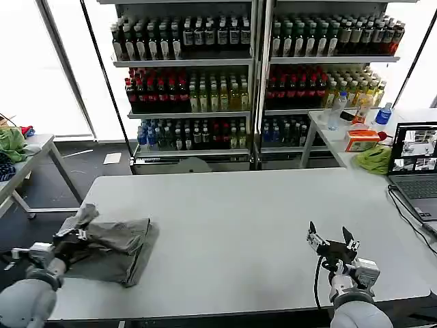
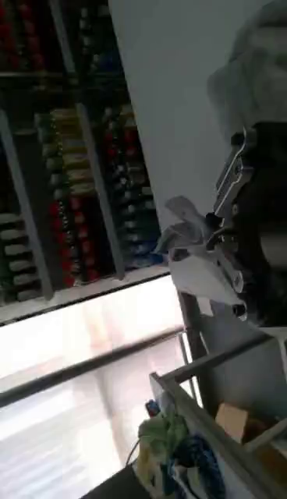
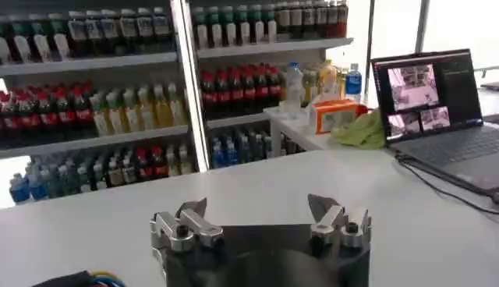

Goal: Fold and organize the clothes.

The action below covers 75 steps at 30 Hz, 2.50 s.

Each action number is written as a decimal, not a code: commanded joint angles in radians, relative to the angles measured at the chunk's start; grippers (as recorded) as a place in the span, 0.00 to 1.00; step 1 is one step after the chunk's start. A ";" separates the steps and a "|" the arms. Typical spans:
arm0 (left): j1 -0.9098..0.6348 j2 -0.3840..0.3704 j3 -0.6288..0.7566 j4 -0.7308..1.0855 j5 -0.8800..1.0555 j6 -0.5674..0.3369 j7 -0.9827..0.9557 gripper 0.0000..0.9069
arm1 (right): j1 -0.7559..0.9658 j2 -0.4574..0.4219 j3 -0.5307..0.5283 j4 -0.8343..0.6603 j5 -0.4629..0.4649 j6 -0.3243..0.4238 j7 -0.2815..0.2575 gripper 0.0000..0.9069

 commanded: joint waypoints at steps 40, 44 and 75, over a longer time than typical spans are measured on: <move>-0.110 -0.110 0.190 -0.289 -0.639 0.087 -0.104 1.00 | -0.026 0.018 -0.014 -0.033 -0.054 0.020 -0.004 1.00; -0.120 -0.032 0.092 -0.233 -0.636 0.073 -0.125 1.00 | -0.006 0.003 -0.020 -0.042 -0.048 0.018 -0.004 1.00; -0.076 0.021 -0.048 0.221 -0.439 0.041 -0.052 1.00 | 0.033 -0.036 -0.046 -0.064 -0.014 0.008 -0.007 1.00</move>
